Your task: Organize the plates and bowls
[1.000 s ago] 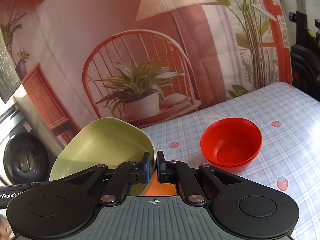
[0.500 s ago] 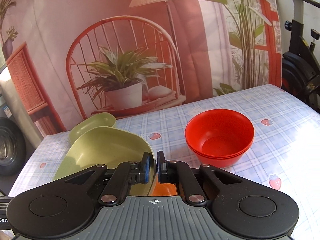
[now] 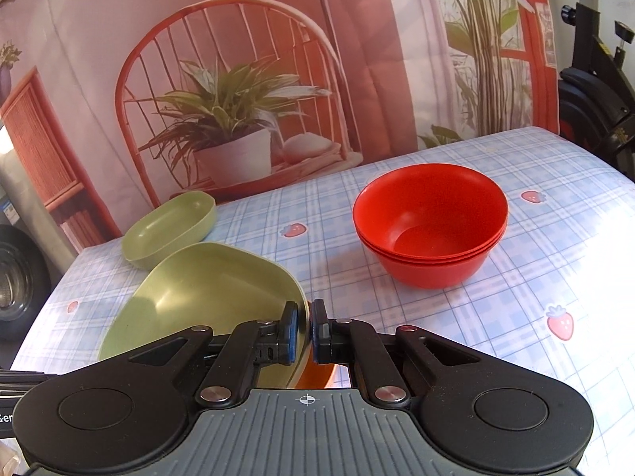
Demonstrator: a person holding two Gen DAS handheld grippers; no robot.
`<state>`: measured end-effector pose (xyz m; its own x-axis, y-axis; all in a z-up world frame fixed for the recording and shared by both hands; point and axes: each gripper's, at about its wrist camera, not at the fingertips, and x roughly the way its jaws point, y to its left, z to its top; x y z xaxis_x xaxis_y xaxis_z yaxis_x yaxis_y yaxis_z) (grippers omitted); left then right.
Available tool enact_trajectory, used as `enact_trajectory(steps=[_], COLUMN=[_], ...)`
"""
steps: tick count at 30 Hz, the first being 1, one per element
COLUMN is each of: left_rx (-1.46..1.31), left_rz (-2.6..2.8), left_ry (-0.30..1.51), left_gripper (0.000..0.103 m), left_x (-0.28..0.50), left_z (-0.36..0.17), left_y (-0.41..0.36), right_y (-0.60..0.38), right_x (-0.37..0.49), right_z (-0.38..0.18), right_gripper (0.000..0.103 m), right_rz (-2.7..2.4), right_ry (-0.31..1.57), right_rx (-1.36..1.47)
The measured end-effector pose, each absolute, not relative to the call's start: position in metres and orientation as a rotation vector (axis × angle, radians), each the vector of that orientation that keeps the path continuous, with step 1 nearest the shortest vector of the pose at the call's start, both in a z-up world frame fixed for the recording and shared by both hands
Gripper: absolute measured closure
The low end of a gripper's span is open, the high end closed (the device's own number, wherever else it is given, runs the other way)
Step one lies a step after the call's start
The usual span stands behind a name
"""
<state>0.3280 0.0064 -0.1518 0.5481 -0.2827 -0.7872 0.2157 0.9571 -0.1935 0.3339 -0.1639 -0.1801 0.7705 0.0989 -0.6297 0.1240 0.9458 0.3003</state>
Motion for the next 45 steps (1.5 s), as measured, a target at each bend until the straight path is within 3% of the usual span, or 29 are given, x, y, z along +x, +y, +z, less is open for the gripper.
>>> enact_trajectory(steps=[17, 20, 22, 30, 36, 42, 45], left_rx=[-0.072, -0.068, -0.074, -0.077, -0.031, 0.036, 0.083], left_rz=[-0.285, -0.27, -0.254, -0.218, -0.174, -0.118, -0.069], left_ry=[0.95, 0.96, 0.964, 0.923, 0.855, 0.749, 0.683], left_gripper=[0.081, 0.076, 0.065, 0.065, 0.065, 0.064, 0.064], left_x=[0.33, 0.331, 0.33, 0.328, 0.338, 0.353, 0.357], left_z=[-0.154, -0.154, -0.155, -0.146, -0.121, -0.061, -0.035], left_y=[0.003, 0.002, 0.003, 0.015, 0.039, 0.089, 0.112], right_y=[-0.168, -0.17, -0.172, -0.18, -0.181, -0.185, -0.188], right_x=[0.331, 0.33, 0.329, 0.321, 0.316, 0.318, 0.317], right_z=[-0.18, -0.18, -0.179, -0.172, -0.162, -0.132, -0.112], right_gripper=[0.095, 0.094, 0.094, 0.094, 0.094, 0.093, 0.081], right_rz=[-0.03, -0.04, -0.049, -0.073, -0.064, -0.074, -0.17], right_ry=[0.697, 0.693, 0.685, 0.662, 0.663, 0.638, 0.58], right_rx=[0.353, 0.354, 0.36, 0.376, 0.401, 0.388, 0.338])
